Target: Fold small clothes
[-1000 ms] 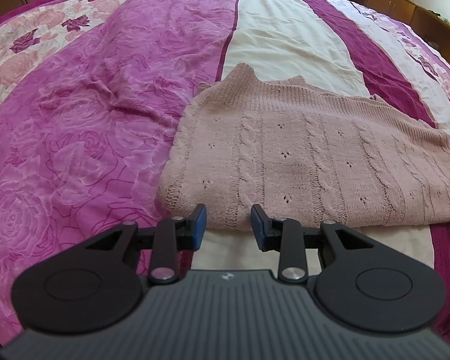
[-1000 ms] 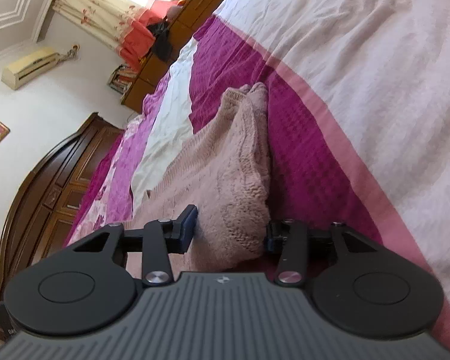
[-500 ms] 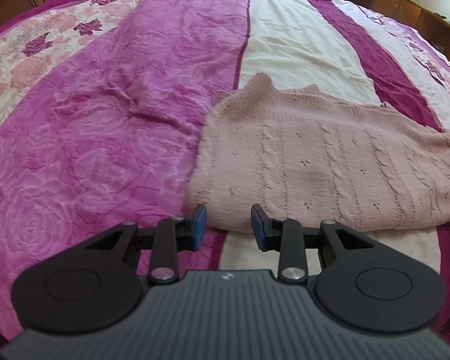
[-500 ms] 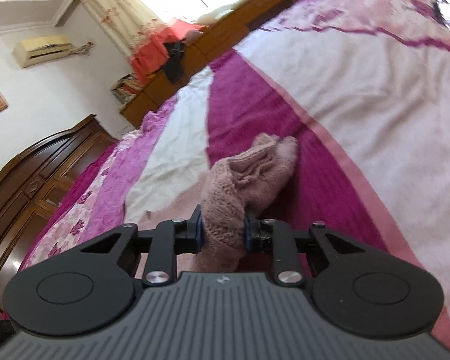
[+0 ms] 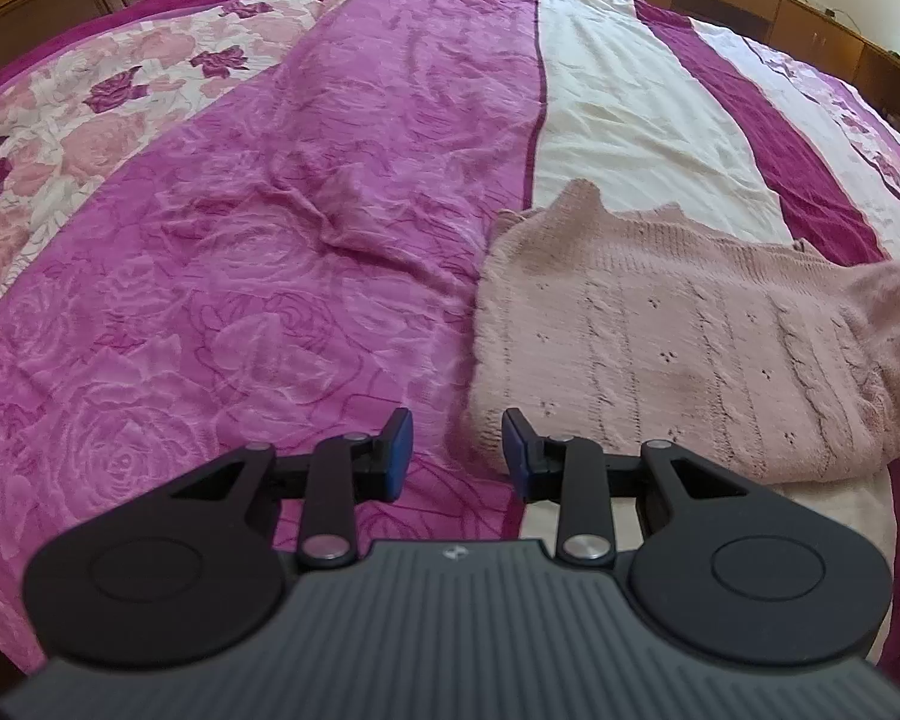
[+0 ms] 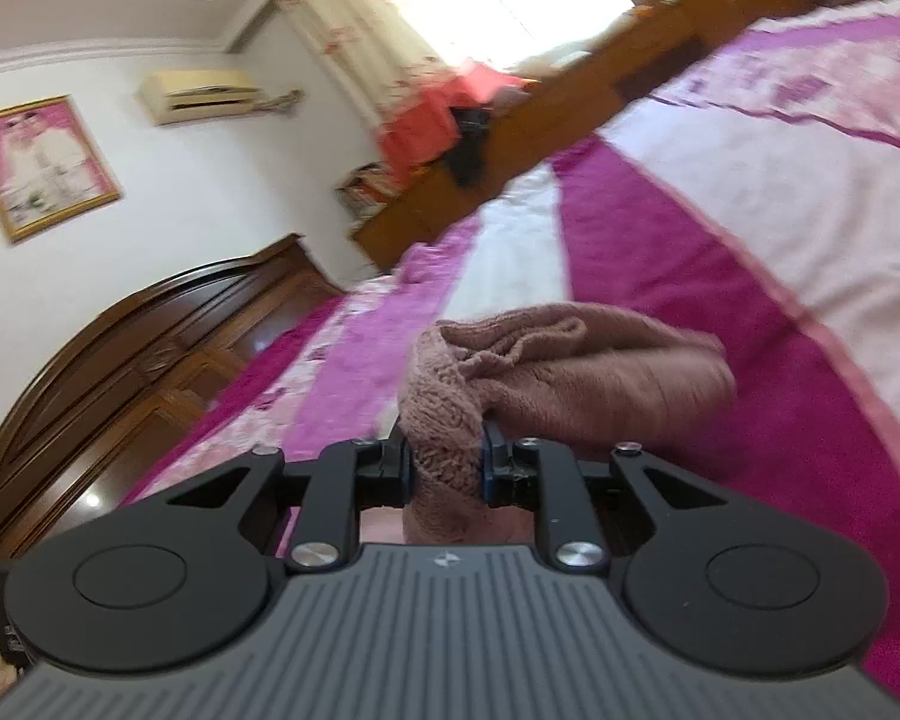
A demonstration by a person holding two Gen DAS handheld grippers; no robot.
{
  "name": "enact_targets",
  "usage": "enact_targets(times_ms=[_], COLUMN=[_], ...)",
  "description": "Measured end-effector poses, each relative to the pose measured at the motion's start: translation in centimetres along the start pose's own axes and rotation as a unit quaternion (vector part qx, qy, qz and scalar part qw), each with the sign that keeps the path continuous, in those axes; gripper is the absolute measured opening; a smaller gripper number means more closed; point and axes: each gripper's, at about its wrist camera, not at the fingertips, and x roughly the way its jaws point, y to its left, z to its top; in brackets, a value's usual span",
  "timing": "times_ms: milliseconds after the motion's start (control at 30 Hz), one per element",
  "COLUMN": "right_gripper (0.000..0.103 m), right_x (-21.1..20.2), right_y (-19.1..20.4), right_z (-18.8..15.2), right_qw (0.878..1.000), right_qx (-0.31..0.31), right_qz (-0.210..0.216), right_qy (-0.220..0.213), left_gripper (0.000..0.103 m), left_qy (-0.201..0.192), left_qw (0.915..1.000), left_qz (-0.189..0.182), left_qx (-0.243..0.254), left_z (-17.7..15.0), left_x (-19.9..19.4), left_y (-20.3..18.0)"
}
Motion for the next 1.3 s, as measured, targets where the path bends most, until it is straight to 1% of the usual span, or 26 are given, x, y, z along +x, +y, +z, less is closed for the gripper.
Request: enact_targets(times_ms=[100, 233, 333, 400, 500, 600, 700, 767, 833, 900, 933, 967, 1033, 1100, 1133, 1167, 1200, 1233, 1300], right_gripper=[0.022, 0.022, 0.022, 0.022, 0.022, 0.022, 0.022, 0.022, 0.023, 0.025, 0.034, 0.037, 0.049, 0.054, 0.056, 0.056, 0.057, 0.058, 0.059], right_x=[1.0, 3.1, 5.0, 6.1, 8.0, 10.2, 12.4, 13.6, 14.1, 14.1, 13.9, 13.8, 13.4, 12.7, 12.1, 11.4, 10.9, 10.3, 9.1], right_y=[2.5, 5.6, 8.0, 9.9, 12.7, 14.9, 16.4, 16.9, 16.9, 16.8, 17.1, 17.3, 17.5, 17.7, 17.4, 17.3, 17.1, 16.8, 15.8], right_z=[0.1, -0.3, -1.1, -2.1, -4.2, -7.1, -10.8, -13.2, -15.1, -16.2, -16.4, -16.4, -16.0, -15.4, -14.8, -14.6, -14.0, -13.5, -12.6], right_qw=[0.999, 0.998, 0.995, 0.994, 0.989, 0.983, 0.973, 0.965, 0.959, 0.957, 0.958, 0.958, 0.959, 0.96, 0.961, 0.962, 0.964, 0.966, 0.972], right_qx=[-0.019, -0.028, -0.032, -0.047, -0.067, -0.092, -0.125, -0.152, -0.169, -0.182, -0.184, -0.182, -0.174, -0.166, -0.161, -0.156, -0.153, -0.149, -0.136], right_qz=[0.027, 0.061, 0.084, 0.093, 0.111, 0.121, 0.113, 0.101, 0.089, 0.084, 0.085, 0.086, 0.091, 0.098, 0.101, 0.102, 0.101, 0.096, 0.079], right_qy=[0.005, 0.017, 0.032, 0.043, 0.068, 0.107, 0.155, 0.189, 0.21, 0.208, 0.203, 0.203, 0.204, 0.203, 0.201, 0.197, 0.194, 0.188, 0.173], left_gripper=[0.035, 0.035, 0.035, 0.035, 0.035, 0.035, 0.035, 0.035, 0.035, 0.035, 0.035, 0.035, 0.035, 0.036, 0.038, 0.049, 0.058, 0.061, 0.062], left_qy=[-0.003, -0.009, -0.013, -0.015, -0.017, -0.016, -0.016, -0.017, -0.019, -0.024, -0.027, -0.031, -0.034, -0.034, -0.033, -0.033, -0.036, -0.041, -0.046], left_qw=[1.0, 0.9999, 0.9998, 0.9997, 0.9995, 0.9995, 0.9995, 0.9995, 0.9997, 0.9996, 0.9994, 0.9991, 0.9986, 0.9976, 0.997, 0.9963, 0.9955, 0.9948, 0.9931], left_qz=[0.002, 0.006, 0.01, 0.013, 0.018, 0.021, 0.018, 0.012, 0.003, -0.009, -0.016, -0.025, -0.04, -0.06, -0.07, -0.079, -0.086, -0.092, -0.1], left_qx=[-0.002, -0.004, -0.009, -0.013, -0.018, -0.02, -0.022, -0.022, -0.018, -0.015, -0.012, -0.01, -0.005, 0.001, 0.004, 0.006, 0.012, 0.019, 0.04], left_z=[0.1, 0.2, 0.3, 0.3, 0.3, 0.4, 0.5, 0.7, 1.1, 1.5, 1.8, 2.2, 2.9, 3.6, 3.9, 4.0, 4.2, 4.3, 4.5], left_x=[-0.2, -0.6, -0.8, -1.0, -1.1, -0.8, -0.5, -0.3, -0.1, 0.1, 0.2, 0.3, 0.7, 1.2, 1.4, 1.6, 1.8, 1.9, 2.3], left_y=[0.6, 1.7, 2.6, 3.3, 4.3, 5.1, 5.4, 5.4, 5.1, 4.7, 4.3, 3.9, 3.1, 2.1, 1.6, 1.1, 0.4, -0.1, -1.3])
